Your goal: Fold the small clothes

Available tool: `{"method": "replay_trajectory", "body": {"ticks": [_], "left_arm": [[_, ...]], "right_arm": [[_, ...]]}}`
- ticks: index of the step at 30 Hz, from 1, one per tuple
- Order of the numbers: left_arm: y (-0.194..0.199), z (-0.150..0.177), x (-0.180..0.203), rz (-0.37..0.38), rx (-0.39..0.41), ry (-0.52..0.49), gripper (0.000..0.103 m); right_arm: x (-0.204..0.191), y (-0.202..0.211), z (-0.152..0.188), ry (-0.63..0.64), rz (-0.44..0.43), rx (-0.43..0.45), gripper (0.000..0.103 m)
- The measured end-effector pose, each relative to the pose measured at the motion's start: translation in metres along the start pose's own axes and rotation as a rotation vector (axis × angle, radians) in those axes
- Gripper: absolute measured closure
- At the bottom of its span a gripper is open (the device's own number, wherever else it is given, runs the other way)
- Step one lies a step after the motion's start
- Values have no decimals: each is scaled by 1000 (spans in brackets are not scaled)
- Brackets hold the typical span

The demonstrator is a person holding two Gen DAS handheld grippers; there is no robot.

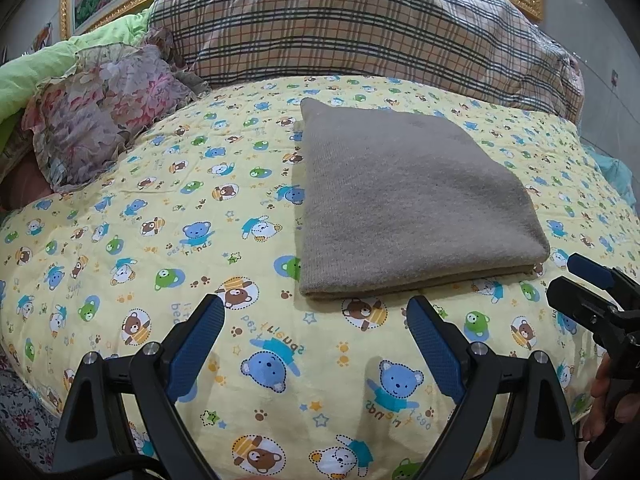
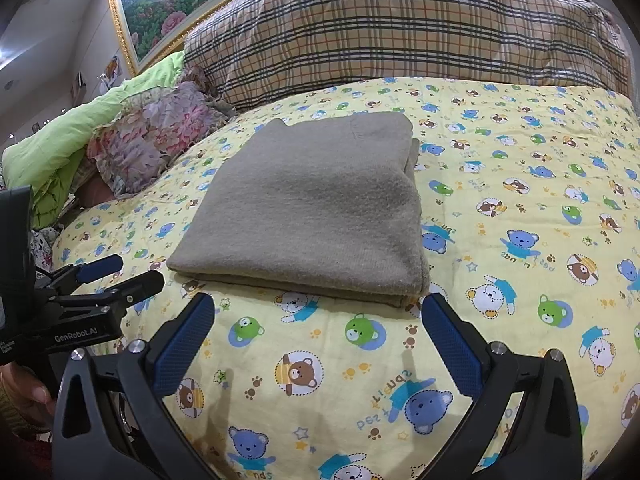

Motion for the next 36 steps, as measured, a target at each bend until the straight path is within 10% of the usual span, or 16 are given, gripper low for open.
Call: {"method": "replay_trajectory", "body": {"ticks": [36], "left_arm": [[1,0,9,27,-8,-7,10]], "right_arm": [[-2,0,-1,-7,-3,-1,0]]}}
Point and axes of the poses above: each gripper's, at about its wrist camera, not at the fingertips, and y roughly against the way its jaws point, x to its right, z to its underside, the point moved 6 cm from there along -y, roughly the way its jaws point, and after that the axes turned 5 degrees about x, right-handed, at the moved point
